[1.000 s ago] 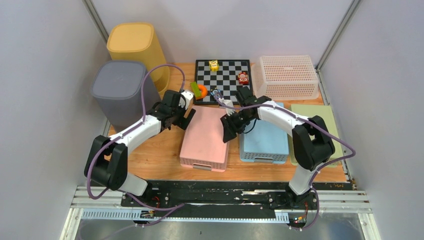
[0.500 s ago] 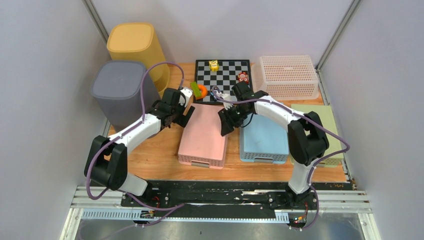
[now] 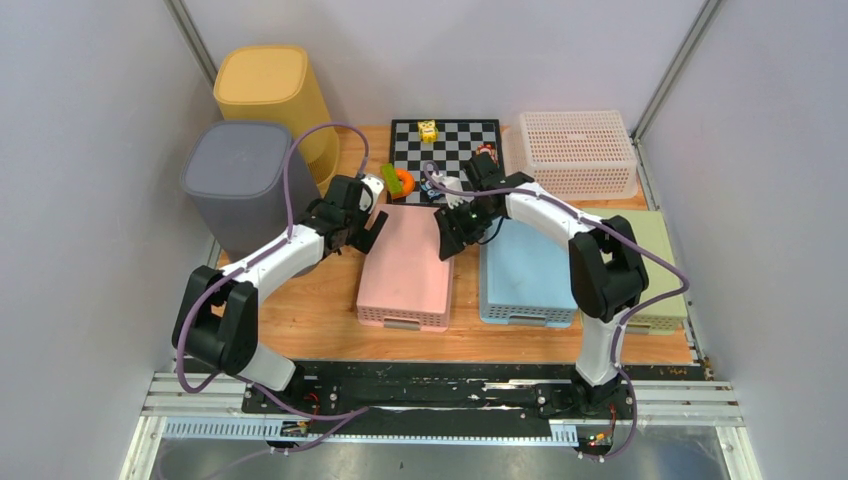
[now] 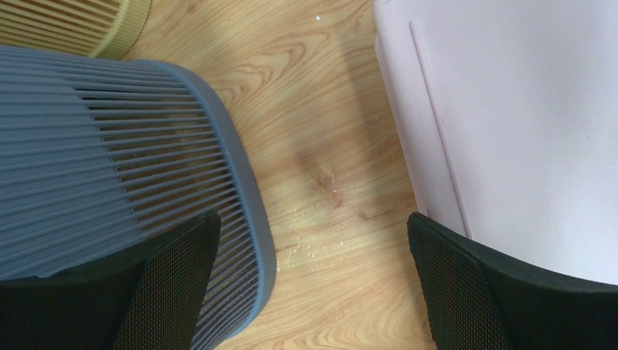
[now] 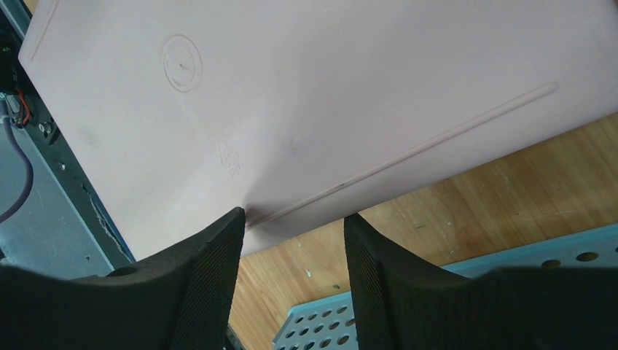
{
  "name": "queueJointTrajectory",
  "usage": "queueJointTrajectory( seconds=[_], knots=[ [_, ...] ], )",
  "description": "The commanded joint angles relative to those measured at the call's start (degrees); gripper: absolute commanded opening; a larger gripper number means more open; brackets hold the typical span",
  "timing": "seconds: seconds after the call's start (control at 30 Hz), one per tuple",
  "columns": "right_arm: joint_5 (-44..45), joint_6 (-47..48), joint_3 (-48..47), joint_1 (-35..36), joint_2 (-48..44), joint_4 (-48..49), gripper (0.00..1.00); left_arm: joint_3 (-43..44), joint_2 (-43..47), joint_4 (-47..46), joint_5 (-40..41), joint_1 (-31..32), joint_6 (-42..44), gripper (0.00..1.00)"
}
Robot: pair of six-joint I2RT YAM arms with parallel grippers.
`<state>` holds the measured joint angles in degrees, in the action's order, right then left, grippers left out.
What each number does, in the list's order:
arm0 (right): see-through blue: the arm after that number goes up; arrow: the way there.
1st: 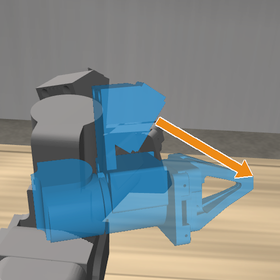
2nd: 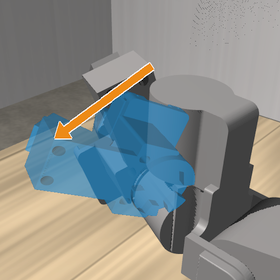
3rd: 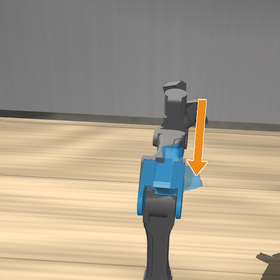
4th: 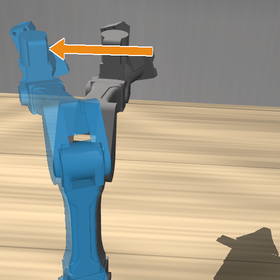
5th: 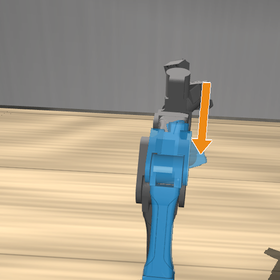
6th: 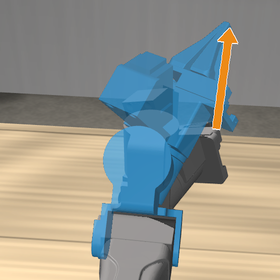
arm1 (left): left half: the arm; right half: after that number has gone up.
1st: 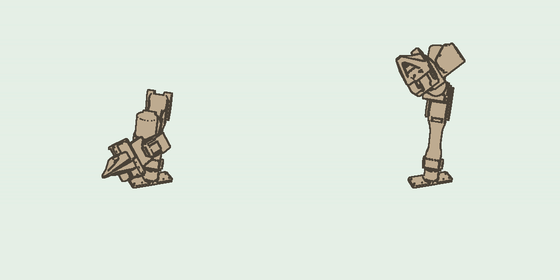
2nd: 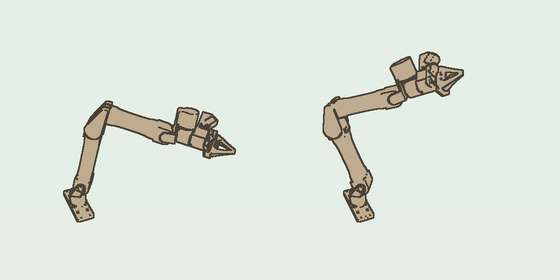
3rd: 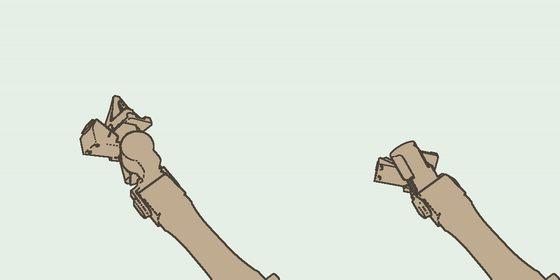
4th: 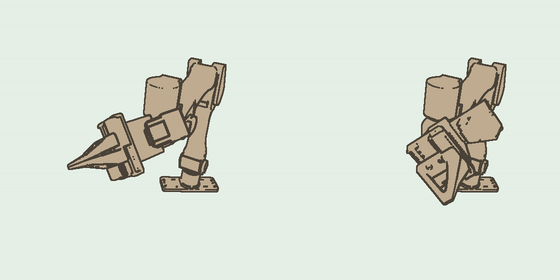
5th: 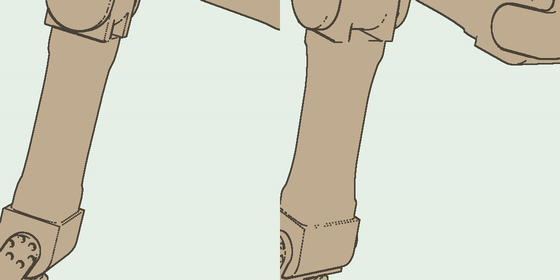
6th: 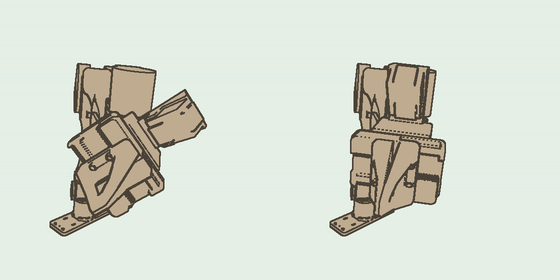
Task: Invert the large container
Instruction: Adjust the container at the center of the board.
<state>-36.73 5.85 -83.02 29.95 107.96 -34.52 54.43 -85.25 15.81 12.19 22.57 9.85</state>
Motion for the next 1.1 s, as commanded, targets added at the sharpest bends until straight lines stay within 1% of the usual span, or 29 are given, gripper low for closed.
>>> queueJointTrajectory(
  seconds=[0.0,0.4,0.63,0.8,0.93,1.07],
  knots=[
    [-0.04,0.14,-2.79,-0.04,2.57,2.45,0.55,1.24,-0.52,0.63,-0.89,0.46,-0.65,1.0],
    [0.44,0.32,-5.91,-0.08,4.41,2.36,0.55,1.81,-1.17,1.04,-0.96,0.46,-0.71,1.0],
    [1.12,0.88,-7.39,-1.29,2.33,0.16,0.56,2.39,-0.01,1.97,-0.04,0.38,-0.37,1.0],
    [0.84,1.52,-7.99,-6.09,-4.15,-3.48,0.59,3.91,2.7,3.55,0.25,0.05,0.2,1.0],
    [1.21,2.13,-6.19,-11.23,-9.35,-5.43,0.61,4.86,4.59,4.05,1.13,-0.08,0.96,1.0],
    [5.25,2.18,-3.67,-17.37,-13.3,-6.33,0.62,5.91,5.83,5.27,2.03,-0.32,1.23,1.0]
  ],
)
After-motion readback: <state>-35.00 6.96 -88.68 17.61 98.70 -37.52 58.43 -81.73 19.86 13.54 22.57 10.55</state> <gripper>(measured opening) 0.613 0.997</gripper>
